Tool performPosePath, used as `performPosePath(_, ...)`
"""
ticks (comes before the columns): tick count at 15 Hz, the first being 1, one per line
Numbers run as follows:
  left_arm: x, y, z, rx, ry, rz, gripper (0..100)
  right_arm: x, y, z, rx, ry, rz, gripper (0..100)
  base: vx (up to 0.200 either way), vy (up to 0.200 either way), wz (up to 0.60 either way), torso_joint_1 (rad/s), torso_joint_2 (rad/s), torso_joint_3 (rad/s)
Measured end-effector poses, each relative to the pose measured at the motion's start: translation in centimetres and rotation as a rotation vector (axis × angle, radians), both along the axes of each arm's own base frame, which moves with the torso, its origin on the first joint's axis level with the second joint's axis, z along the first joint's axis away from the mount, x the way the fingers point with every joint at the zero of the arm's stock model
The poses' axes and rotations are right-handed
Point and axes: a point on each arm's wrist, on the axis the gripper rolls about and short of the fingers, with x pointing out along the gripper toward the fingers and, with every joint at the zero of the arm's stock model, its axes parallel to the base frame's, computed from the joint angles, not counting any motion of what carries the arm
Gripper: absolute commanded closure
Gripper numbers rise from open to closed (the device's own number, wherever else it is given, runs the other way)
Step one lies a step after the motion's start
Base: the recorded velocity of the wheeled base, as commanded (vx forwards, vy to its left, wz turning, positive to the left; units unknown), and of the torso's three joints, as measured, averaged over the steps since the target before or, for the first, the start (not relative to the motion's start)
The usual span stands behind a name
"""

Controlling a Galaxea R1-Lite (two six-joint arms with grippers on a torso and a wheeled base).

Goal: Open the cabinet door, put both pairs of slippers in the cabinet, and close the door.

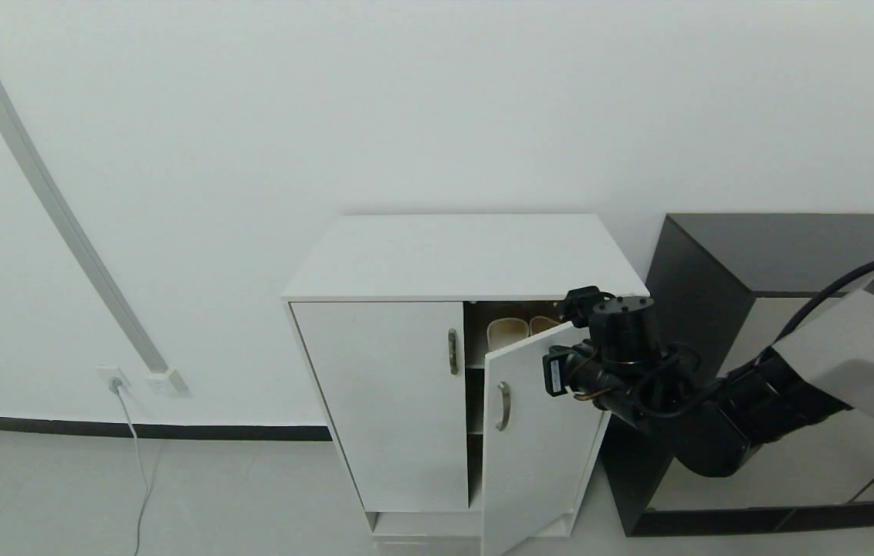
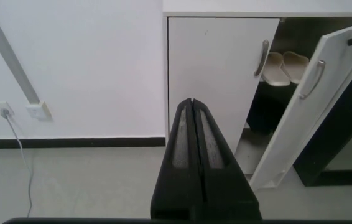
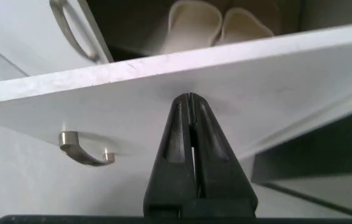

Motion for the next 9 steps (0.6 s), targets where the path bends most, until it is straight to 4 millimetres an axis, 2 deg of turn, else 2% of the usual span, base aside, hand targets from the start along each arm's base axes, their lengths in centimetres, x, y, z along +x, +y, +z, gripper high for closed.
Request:
performPosePath(5, 0.0, 0.0, 0.0, -0.003, 0.0, 0.0, 100, 2.2, 1.5, -1.1, 0.037, -0.053, 0.002, 100, 0.0, 0.0, 0.0, 0.0, 0.0, 0.0)
performPosePath(9, 0.0, 0.0, 0.0, -0.003, 0.0, 0.0, 100, 3.1, 1.9, -1.8, 0.038, -0.058, -0.002, 100, 0.0, 0.0, 0.0, 0.0, 0.0, 0.0)
